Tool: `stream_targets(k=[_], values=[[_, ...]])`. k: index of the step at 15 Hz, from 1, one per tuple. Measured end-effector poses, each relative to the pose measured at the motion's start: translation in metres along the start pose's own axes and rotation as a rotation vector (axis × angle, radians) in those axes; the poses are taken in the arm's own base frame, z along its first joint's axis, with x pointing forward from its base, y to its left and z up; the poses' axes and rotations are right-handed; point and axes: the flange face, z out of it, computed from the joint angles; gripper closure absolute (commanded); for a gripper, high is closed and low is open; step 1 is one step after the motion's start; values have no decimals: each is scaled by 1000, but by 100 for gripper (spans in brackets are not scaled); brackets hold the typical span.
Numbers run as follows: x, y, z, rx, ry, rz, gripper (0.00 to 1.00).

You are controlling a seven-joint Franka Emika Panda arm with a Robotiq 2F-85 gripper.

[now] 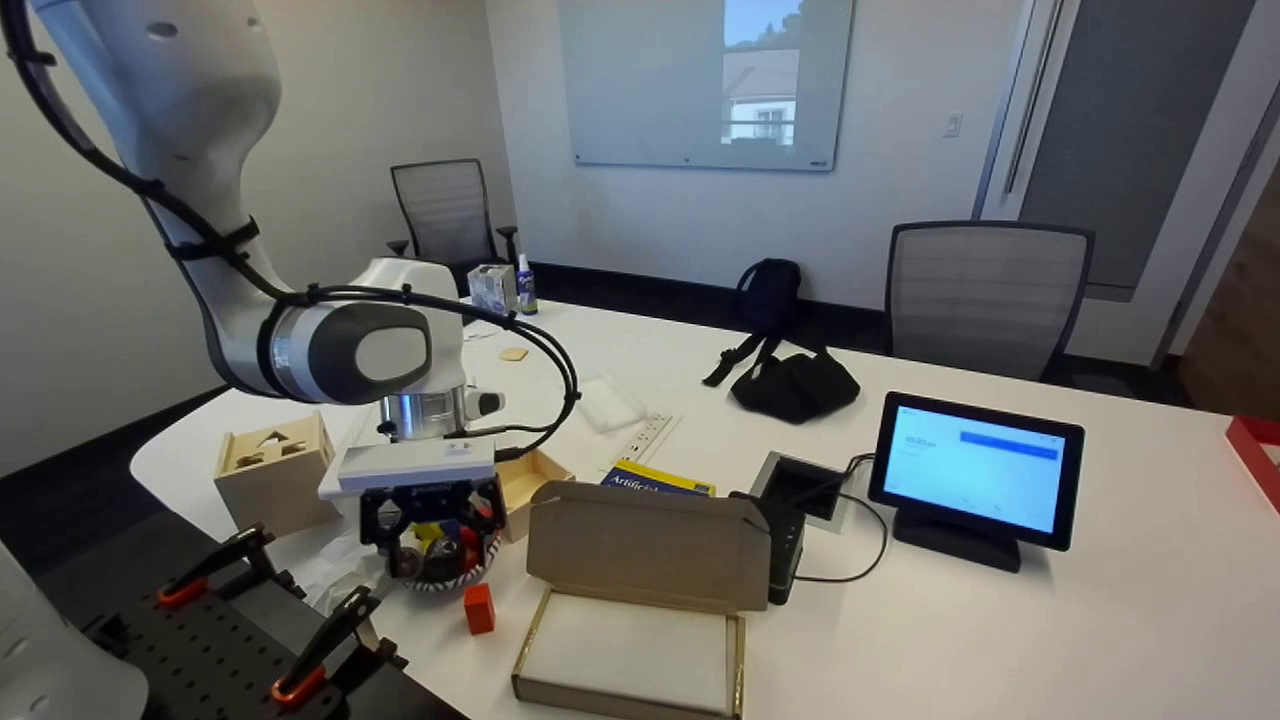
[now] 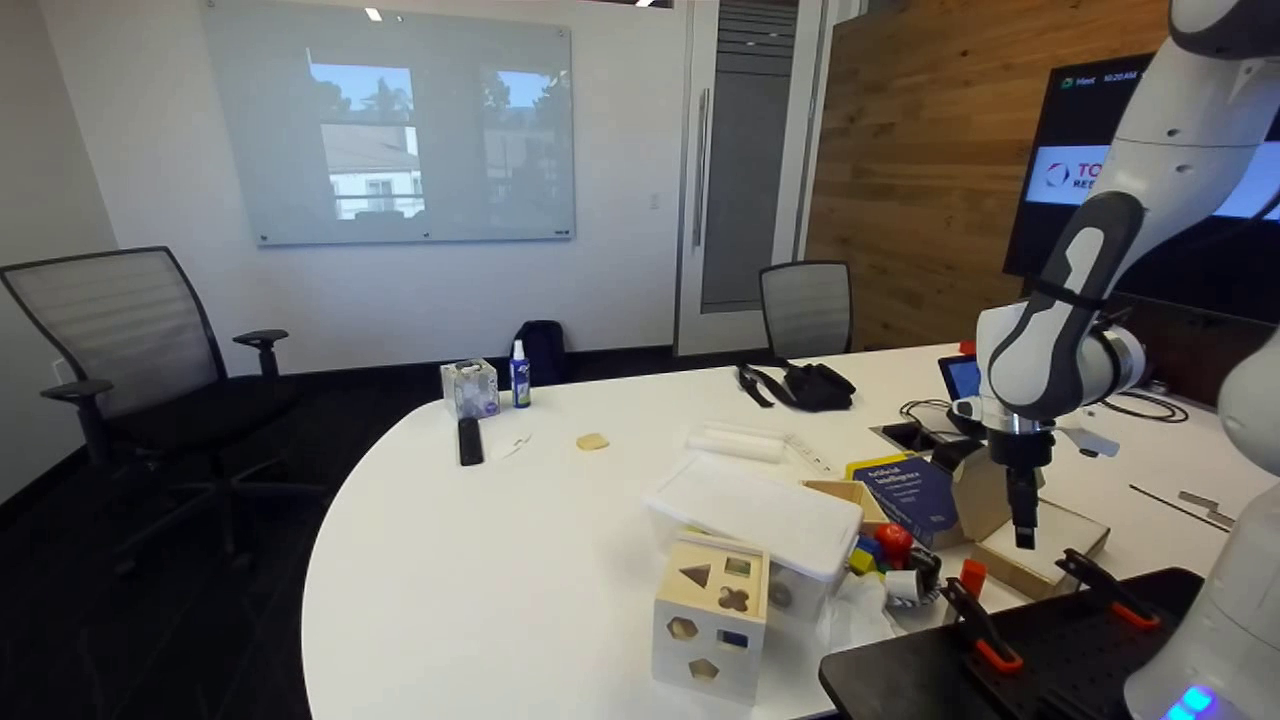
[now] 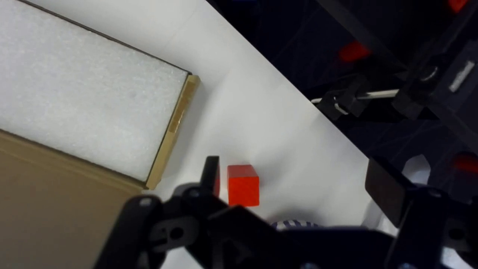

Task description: Put the orange block in the left brown box

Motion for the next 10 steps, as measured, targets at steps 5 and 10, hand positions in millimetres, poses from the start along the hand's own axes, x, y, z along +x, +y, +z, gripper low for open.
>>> stream_targets(k=[5, 10], values=[[10, 12, 24, 6, -48, -61, 0], [29, 29, 50, 12, -81, -93, 0]])
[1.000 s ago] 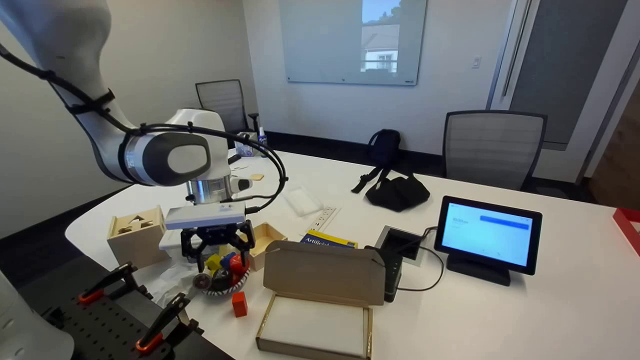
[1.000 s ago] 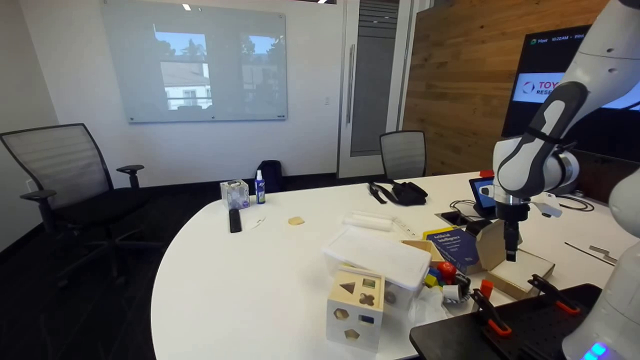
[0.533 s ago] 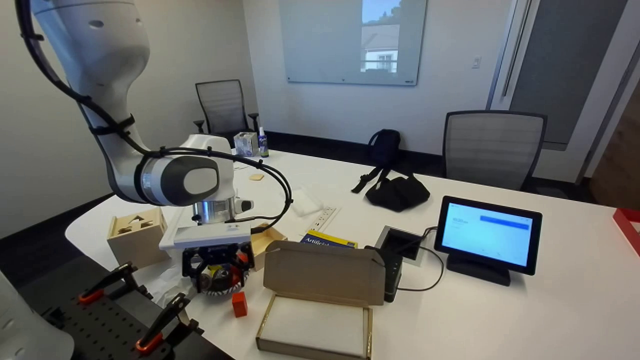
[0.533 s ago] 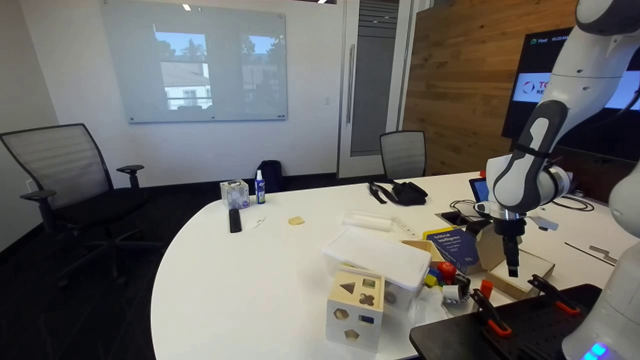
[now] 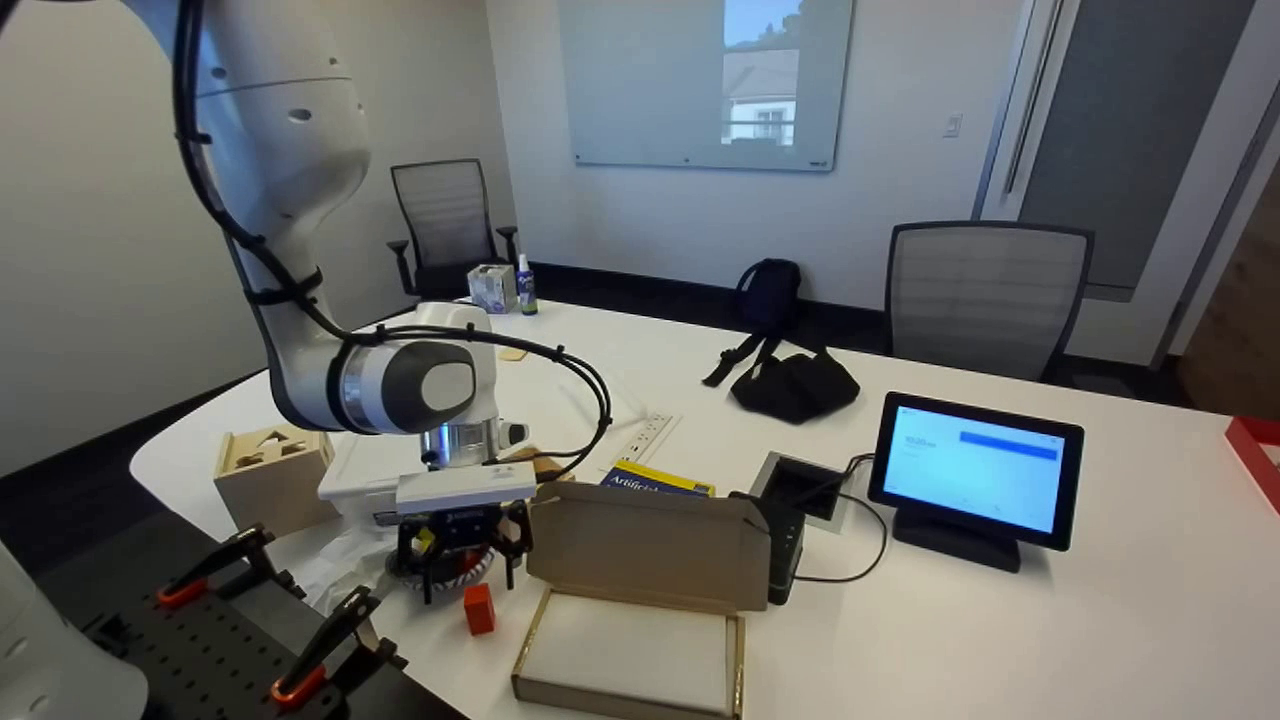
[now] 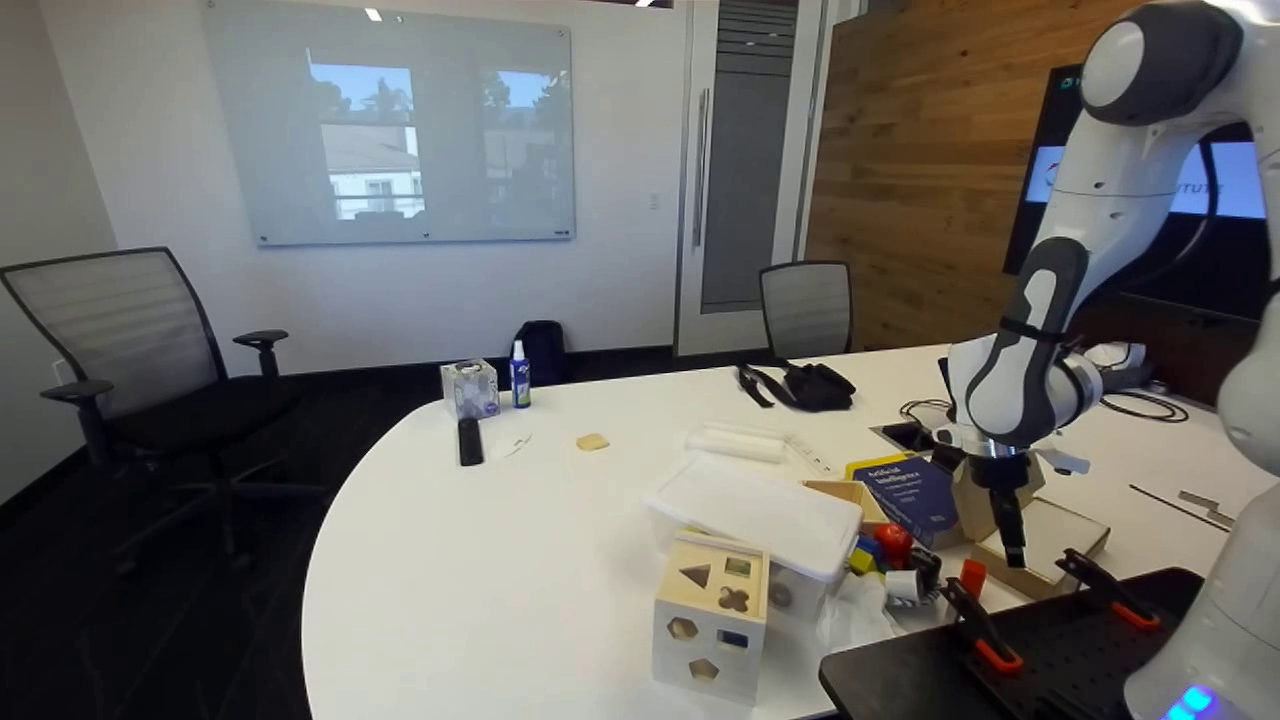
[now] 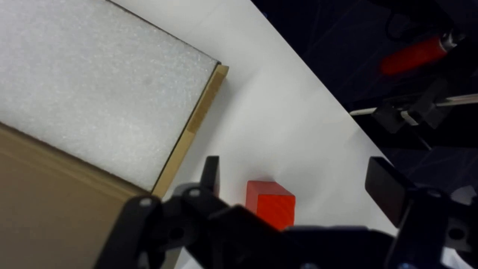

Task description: Put the orange block in the left brown box

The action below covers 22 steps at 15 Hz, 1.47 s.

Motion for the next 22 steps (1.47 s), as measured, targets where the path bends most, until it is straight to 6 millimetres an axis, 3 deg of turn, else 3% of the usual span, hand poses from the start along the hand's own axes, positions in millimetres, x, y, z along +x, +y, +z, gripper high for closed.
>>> stream_targets(k=[6, 11, 12, 13, 15, 22], values=[[34, 8, 19, 0, -11, -57, 0], [44, 5, 35, 10, -35, -85, 0], [44, 4, 38, 7, -41, -87, 5], [44, 4, 40, 2, -48, -91, 26], [46, 3, 42, -13, -54, -97, 31], [55, 0, 39, -88, -59, -93, 85]])
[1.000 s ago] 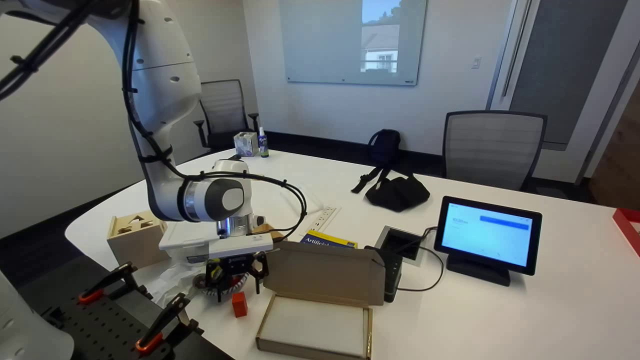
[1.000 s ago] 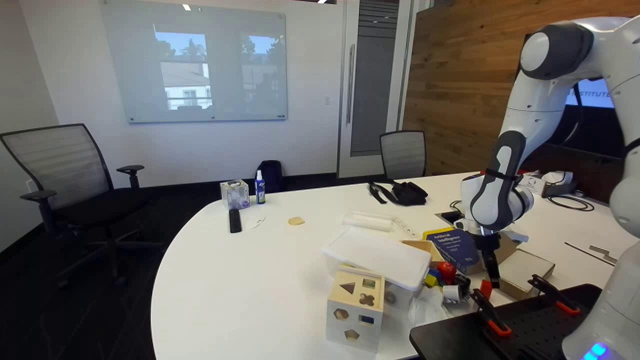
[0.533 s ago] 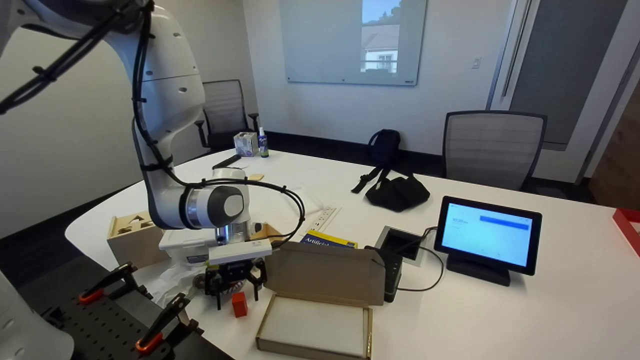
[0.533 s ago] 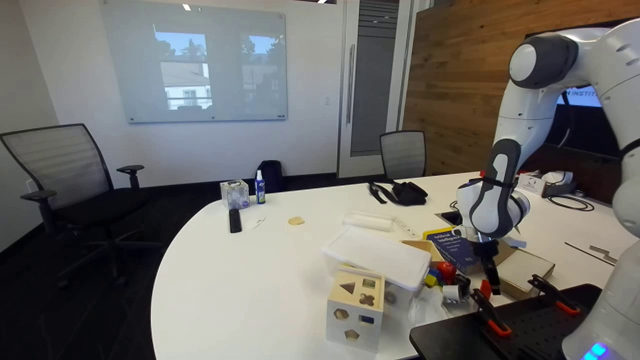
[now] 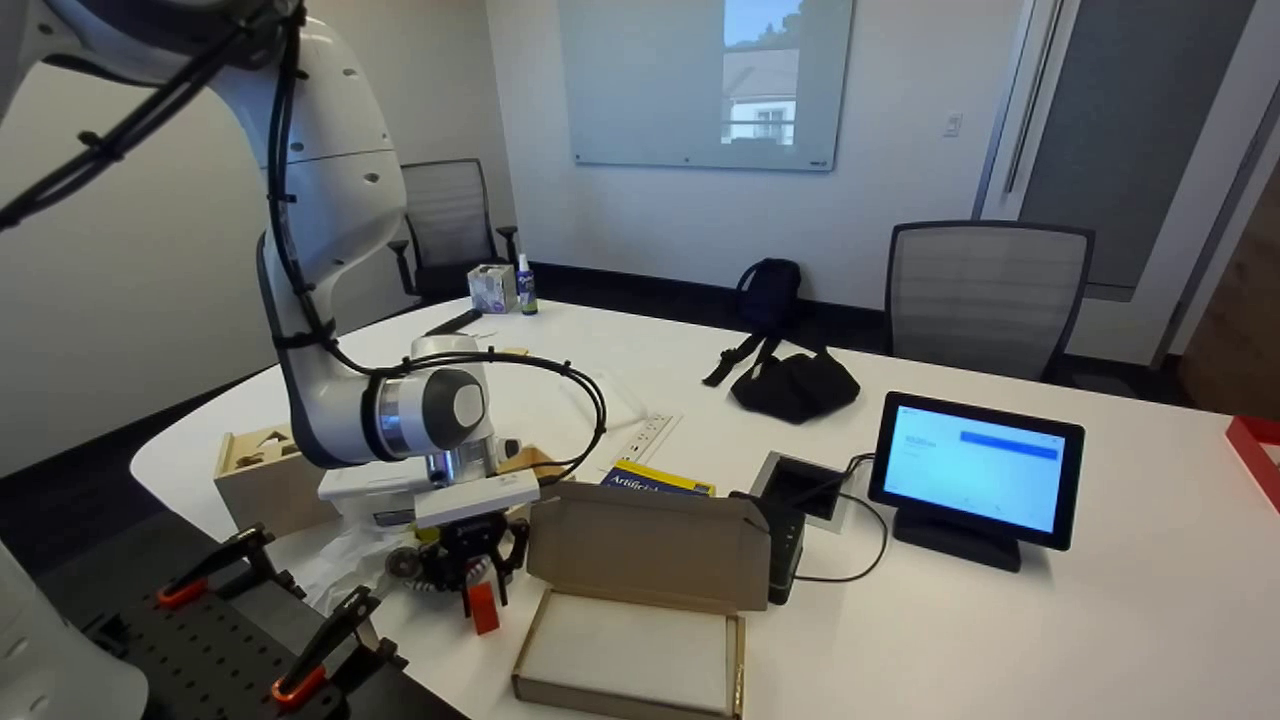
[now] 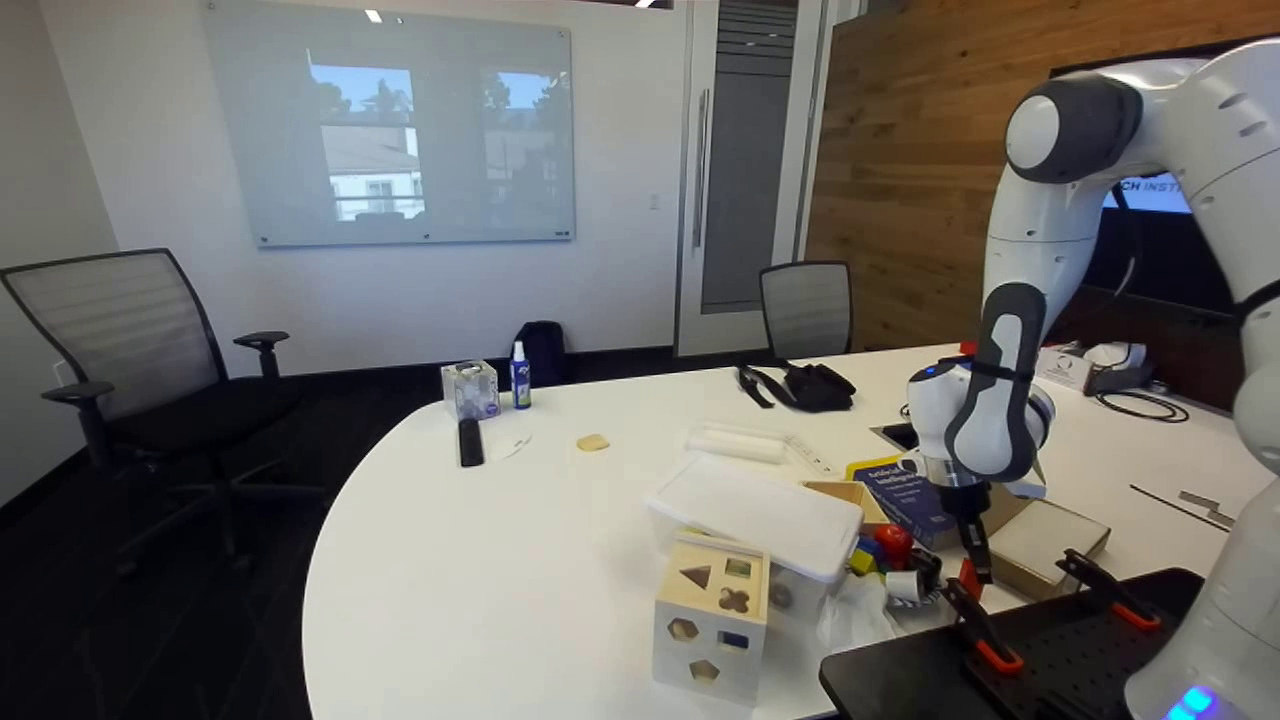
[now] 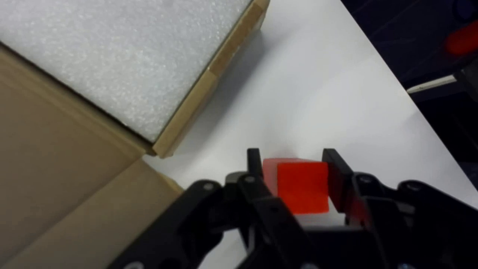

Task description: Put the orange block in the left brown box

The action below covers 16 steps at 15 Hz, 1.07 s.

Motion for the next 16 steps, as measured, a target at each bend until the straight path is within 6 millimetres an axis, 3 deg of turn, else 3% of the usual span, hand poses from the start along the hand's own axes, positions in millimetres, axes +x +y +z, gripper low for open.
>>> stream_targets(k=[1, 10, 13, 16], values=[[1, -1, 0, -5, -1, 0, 92], [7, -3, -6, -26, 4, -13, 92], [6, 5, -29, -50, 23, 7, 92], [1, 14, -68, -55, 16, 61, 92]])
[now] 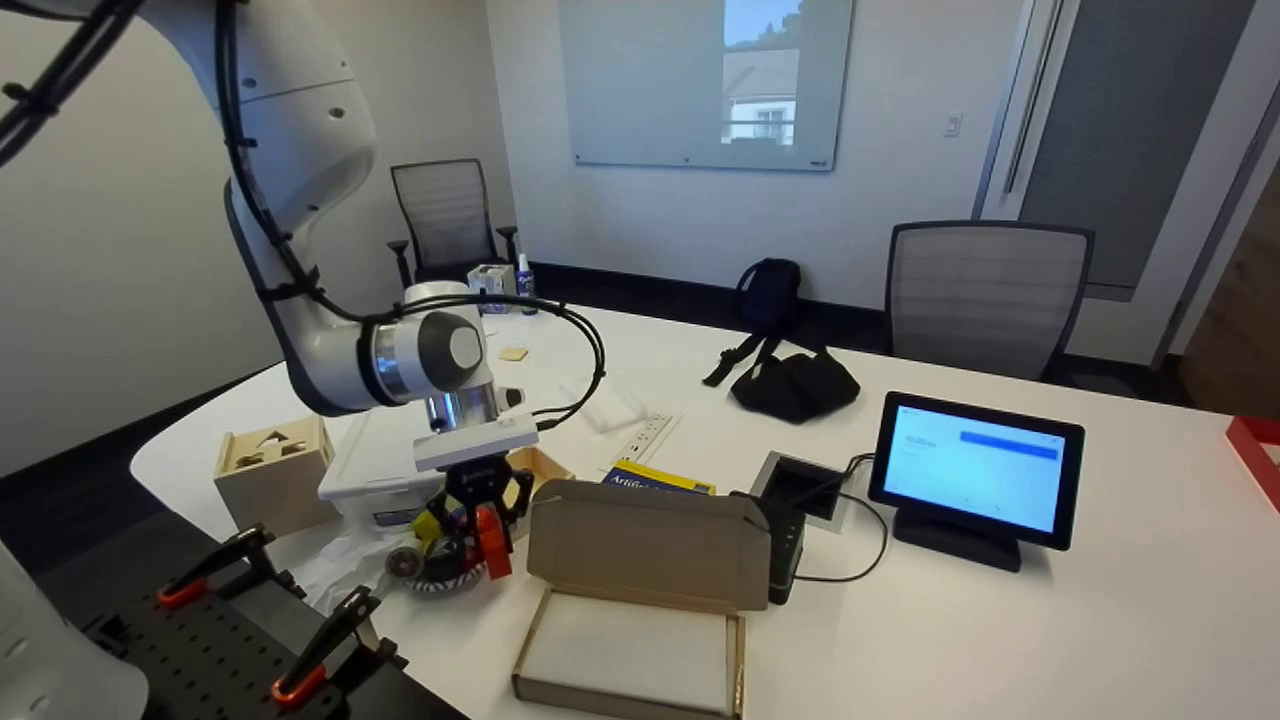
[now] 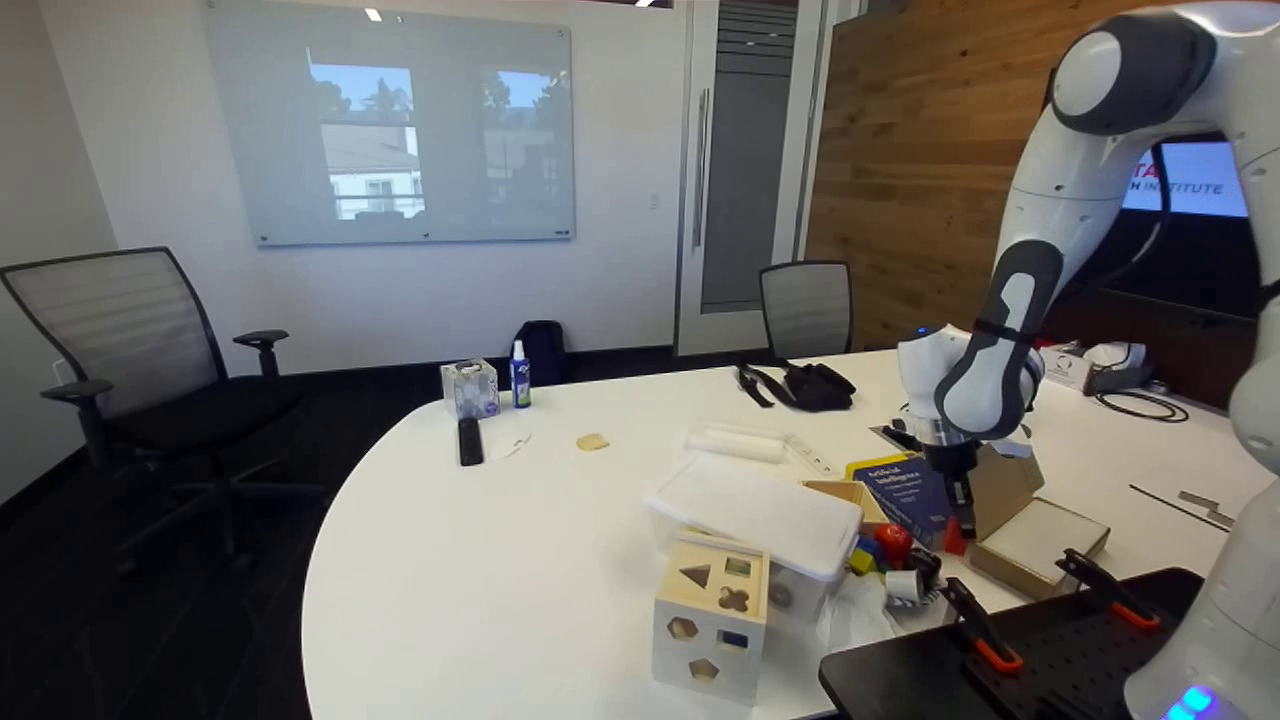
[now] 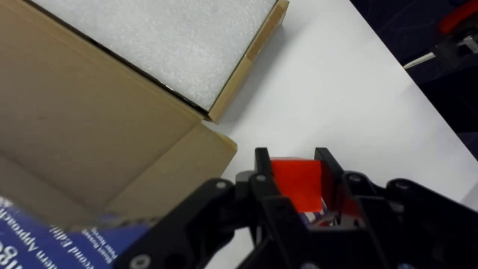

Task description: Put the orange block in the left brown box

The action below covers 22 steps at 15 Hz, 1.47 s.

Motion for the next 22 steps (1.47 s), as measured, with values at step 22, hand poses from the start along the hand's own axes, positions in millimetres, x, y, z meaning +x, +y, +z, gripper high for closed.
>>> stream_targets(k=[22], values=[[136, -152, -273, -77, 86, -70, 92]])
